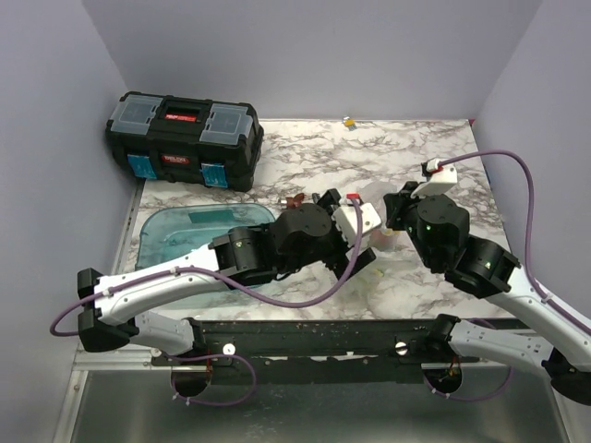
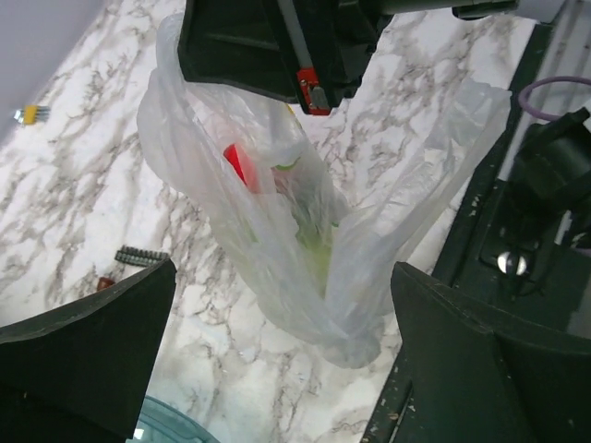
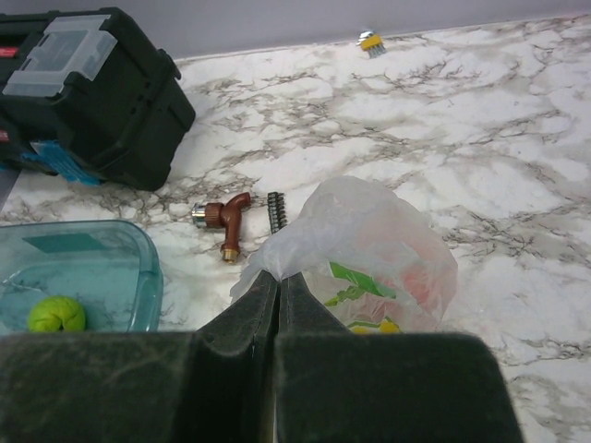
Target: Take the fake fruits out of the plastic bag
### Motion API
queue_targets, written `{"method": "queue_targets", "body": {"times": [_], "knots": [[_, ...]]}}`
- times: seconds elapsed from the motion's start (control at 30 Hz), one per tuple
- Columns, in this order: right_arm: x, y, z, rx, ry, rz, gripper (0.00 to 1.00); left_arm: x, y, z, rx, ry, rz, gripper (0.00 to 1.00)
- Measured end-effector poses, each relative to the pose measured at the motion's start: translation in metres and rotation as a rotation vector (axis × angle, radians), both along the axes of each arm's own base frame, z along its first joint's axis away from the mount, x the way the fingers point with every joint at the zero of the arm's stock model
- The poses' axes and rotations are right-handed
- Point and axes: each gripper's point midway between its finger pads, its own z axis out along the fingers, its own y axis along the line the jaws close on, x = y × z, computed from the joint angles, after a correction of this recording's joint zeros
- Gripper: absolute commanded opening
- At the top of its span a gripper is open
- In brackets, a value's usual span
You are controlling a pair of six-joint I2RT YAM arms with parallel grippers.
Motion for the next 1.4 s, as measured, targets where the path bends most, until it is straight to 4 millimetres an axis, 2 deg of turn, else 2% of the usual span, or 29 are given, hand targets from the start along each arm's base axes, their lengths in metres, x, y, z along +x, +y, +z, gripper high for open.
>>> {"method": "queue_targets", "body": {"times": [0.13,0.3,0.47,0.67,0.77,0.93,0.97,1.07,1.17,1.3,1.4], "knots": [[0.0,0.0,0.0,0.002,0.0,0.002,0.01,-0.001,-0.015,-0.005,0.065,-0.081,0.011,0.98],[0.0,0.001,0.0,0.008,0.002,0.003,0.01,-0.014,-0.037,-0.012,0.12,-0.149,-0.032,0.87],[-0.001,0.0,0.002,0.018,-0.002,0.003,0.01,-0.021,-0.046,-0.01,0.121,-0.165,-0.074,0.83],[-0.004,-0.001,0.006,0.038,-0.008,0.008,0.01,-0.024,-0.059,-0.011,0.101,-0.168,-0.106,0.68],[-0.005,0.0,0.006,0.042,-0.006,0.016,0.01,-0.023,-0.066,-0.019,0.114,-0.165,-0.109,0.55],[-0.005,0.002,0.005,0.047,-0.003,0.022,0.01,-0.021,-0.069,-0.025,0.128,-0.17,-0.109,0.16],[-0.005,0.002,0.005,0.047,-0.002,0.023,0.01,-0.02,-0.068,-0.023,0.124,-0.175,-0.105,0.12],[-0.004,0.003,0.004,0.042,0.001,0.021,0.01,-0.018,-0.059,-0.022,0.116,-0.189,-0.081,0.01],[-0.003,-0.001,0.003,0.034,0.0,0.001,0.01,-0.017,-0.031,-0.021,0.101,-0.203,-0.049,0.0],[-0.001,-0.014,0.001,0.006,-0.003,-0.063,0.01,-0.01,0.011,0.001,0.009,-0.198,0.017,0.0],[0.0,-0.025,0.003,-0.018,-0.008,-0.118,0.01,0.012,0.046,0.029,-0.118,-0.138,0.137,0.0]]}}
